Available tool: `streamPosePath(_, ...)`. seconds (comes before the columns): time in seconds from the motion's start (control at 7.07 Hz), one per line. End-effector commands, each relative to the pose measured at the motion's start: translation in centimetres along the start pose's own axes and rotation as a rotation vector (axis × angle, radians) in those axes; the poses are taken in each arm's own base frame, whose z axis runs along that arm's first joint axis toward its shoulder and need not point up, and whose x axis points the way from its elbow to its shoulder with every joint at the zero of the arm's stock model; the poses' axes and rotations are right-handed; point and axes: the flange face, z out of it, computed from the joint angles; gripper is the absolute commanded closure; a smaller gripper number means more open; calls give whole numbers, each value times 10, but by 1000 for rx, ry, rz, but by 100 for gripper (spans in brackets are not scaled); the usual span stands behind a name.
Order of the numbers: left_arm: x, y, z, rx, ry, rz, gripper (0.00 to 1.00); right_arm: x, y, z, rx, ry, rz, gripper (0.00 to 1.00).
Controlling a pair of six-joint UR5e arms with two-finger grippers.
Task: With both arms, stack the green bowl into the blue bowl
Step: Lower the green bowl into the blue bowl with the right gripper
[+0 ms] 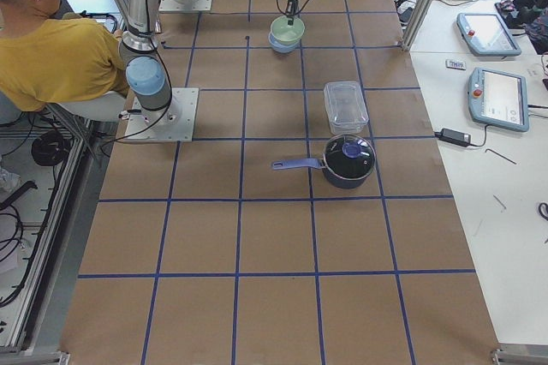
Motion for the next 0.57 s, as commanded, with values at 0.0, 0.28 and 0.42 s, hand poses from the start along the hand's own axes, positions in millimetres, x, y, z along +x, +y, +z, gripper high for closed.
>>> streamPosePath(0.0, 2, 12, 21, -18, 11, -4, 0, -41, 4, 15, 5, 14, -12, 100)
streamPosePath(0.28, 1, 11, 24, -7, 13, 6, 0, -44, 7, 28, -12, 31, 1, 100)
streamPosePath(0.42, 1, 11, 24, -9, 13, 6, 0, -43, 9, 28, -26, 43, -1, 100)
